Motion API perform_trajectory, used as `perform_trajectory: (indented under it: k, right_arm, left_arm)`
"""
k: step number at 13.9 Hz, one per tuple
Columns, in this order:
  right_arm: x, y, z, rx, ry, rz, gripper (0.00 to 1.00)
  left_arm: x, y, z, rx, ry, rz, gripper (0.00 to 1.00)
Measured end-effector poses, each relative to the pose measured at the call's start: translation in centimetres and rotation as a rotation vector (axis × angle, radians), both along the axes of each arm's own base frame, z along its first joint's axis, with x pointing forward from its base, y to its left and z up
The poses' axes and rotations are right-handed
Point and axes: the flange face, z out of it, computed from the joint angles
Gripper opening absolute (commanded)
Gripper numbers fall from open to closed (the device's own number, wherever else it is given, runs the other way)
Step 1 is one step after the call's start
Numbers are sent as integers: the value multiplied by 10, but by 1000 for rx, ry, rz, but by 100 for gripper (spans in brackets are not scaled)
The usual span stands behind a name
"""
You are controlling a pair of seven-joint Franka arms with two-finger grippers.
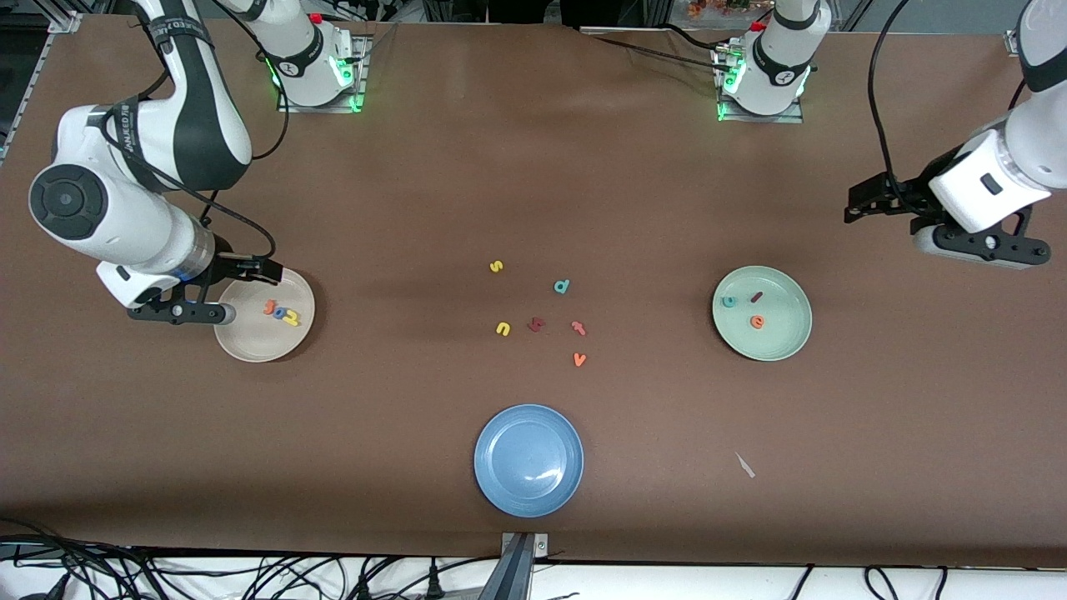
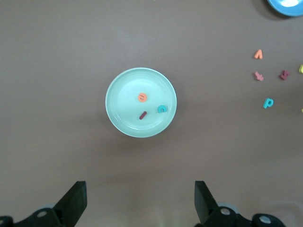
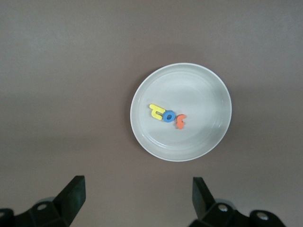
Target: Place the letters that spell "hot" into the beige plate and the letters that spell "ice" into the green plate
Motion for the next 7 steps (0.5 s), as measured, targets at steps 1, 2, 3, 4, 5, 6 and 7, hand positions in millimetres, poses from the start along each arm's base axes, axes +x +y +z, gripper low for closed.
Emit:
perform_trajectory:
  k: [1,2,3,4,5,6,7]
  right_arm:
    - [0,1,-5,-2,8,1,100]
    - [0,1,-9,-4,13,1,100]
    - [0,1,-10,-4,14,1,100]
    - [1,1,-10,-5,14,1,100]
    - [1,0,-10,-7,13,1,100]
    - [1,-3,-9,-9,12,-1,100]
    - [2,-6,-7,-11,10,-5,100]
  left_arm:
    - [1,5,6,0,-13,8,100]
    - [1,7,12,-1,-26,13,100]
    - [1,7,17,-1,-35,12,100]
    - [1,7,19,-1,-40,12,100]
    - [1,6,21,-1,-43,12,100]
    - [1,6,21,-1,-45,12,100]
    - [1,6,21,-1,-45,12,100]
